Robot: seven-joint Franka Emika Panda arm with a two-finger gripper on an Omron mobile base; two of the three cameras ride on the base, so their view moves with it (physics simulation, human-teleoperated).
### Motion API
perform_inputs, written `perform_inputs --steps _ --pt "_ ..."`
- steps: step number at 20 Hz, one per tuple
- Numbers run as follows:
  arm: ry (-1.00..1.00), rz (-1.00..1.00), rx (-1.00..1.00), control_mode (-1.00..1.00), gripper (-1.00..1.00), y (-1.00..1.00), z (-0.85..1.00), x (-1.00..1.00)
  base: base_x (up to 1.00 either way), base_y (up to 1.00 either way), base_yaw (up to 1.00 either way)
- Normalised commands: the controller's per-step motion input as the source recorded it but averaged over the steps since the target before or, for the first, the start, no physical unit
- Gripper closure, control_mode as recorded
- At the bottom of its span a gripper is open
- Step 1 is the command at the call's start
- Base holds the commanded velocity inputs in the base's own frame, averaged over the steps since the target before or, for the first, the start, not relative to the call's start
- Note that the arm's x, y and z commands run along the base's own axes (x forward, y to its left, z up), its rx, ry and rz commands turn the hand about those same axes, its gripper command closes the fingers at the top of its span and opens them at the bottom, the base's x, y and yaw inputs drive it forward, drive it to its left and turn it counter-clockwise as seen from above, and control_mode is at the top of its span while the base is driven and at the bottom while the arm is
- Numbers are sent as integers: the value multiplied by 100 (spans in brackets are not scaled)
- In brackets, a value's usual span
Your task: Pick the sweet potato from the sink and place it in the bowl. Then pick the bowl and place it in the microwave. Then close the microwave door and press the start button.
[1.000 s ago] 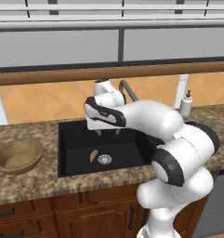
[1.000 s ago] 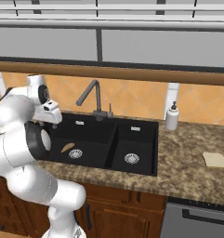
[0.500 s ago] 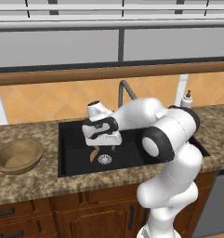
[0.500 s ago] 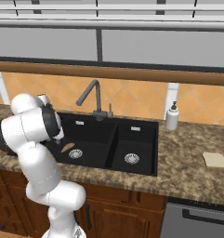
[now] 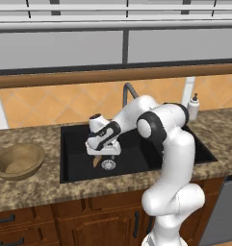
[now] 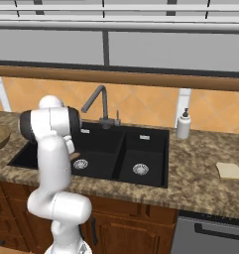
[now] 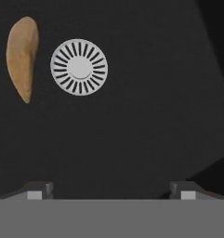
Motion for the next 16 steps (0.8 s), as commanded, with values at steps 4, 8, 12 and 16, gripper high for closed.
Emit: perform_inputs --steps 4,8,12,16 --pt "6 2 0 -100 -100 15 -55 90 0 0 0" --pt "6 6 0 -100 -100 30 -54 77 0 0 0" --pt "1 9 -1 -100 -100 29 -67 60 0 0 0" --pt "0 12 -3 -100 -100 17 -75 51 0 0 0"
